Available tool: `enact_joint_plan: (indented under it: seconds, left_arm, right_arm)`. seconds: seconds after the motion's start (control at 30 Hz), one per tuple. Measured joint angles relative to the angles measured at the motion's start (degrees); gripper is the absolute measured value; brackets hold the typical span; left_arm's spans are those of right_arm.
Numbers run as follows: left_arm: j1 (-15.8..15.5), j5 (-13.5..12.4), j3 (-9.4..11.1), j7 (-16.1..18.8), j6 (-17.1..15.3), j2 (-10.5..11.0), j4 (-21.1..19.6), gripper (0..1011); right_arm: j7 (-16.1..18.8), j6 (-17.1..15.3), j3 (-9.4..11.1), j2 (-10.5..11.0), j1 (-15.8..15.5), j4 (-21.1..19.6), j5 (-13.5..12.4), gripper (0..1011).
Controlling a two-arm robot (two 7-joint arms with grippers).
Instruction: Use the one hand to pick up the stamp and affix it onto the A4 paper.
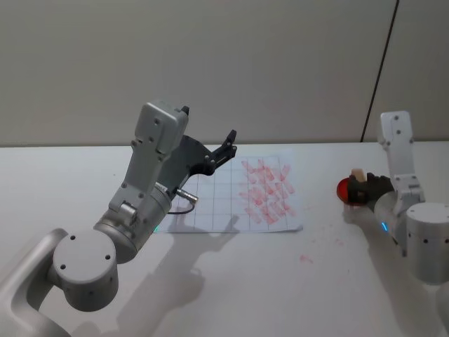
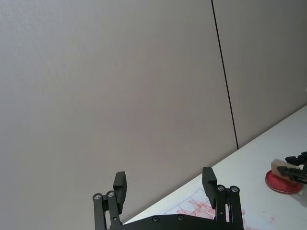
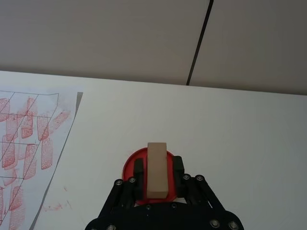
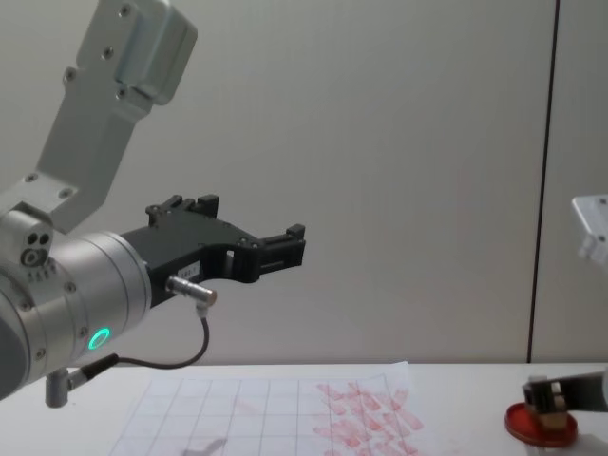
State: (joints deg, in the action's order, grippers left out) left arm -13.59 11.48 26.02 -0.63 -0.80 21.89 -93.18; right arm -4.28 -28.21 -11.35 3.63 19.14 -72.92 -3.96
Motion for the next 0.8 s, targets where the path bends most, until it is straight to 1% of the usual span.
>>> enact_joint_plan:
  seconds: [0.17, 0.2, 0.33, 0.4, 0.43, 0.5, 0.53, 0.67, 0.77, 0.8]
  left_arm:
    - [0.0, 0.0, 0.0, 0.0, 0.0, 0.0, 0.0, 1001]
    - [0.0, 0.0, 0.0, 0.0, 0.0, 0.0, 0.0, 1002]
    - [0.0, 0.0, 0.0, 0.0, 0.0, 0.0, 0.0, 1001]
    - [0.0, 0.0, 0.0, 0.0, 0.0, 0.0, 0.0, 1001]
    - [0.0, 0.0, 0.0, 0.0, 0.0, 0.0, 0.0, 1001]
    - [0.0, 0.0, 0.0, 0.0, 0.0, 0.0, 0.0, 1001]
    - [0.0, 0.0, 0.0, 0.0, 0.0, 0.0, 0.0, 1001]
    - [0.0, 0.0, 0.0, 0.0, 0.0, 0.0, 0.0, 1001]
    - [0.0, 0.0, 0.0, 0.0, 0.0, 0.0, 0.0, 1001]
    - [0.0, 0.0, 0.0, 0.0, 0.0, 0.0, 0.0, 1001]
  right_arm:
    - [0.6, 0.7, 0.1, -0.2, 0.4, 1.3, 0.0, 456]
    - [0.7, 0.8, 0.1, -0.2, 0.5, 1.4, 0.0, 516]
    - [1.1, 1.3, 0.2, -0.2, 0.5, 1.6, -0.1, 619]
    - [1.3, 1.8, 0.2, -0.2, 0.5, 1.6, -0.1, 702]
    - [1.4, 1.9, 0.2, -0.2, 0.4, 1.5, -0.1, 702]
    - [1.6, 2.7, 0.2, -0.2, 0.2, 1.0, -0.1, 769]
    - [1.7, 2.9, 0.2, -0.2, 0.1, 0.9, -0.1, 823]
    - [2.0, 4.4, 0.3, 0.0, -0.5, -0.3, -0.1, 899]
    - [2.3, 5.7, 0.3, 0.2, -1.0, -1.5, 0.1, 1001]
    - [2.5, 6.5, 0.4, 0.3, -1.4, -2.2, 0.2, 1001]
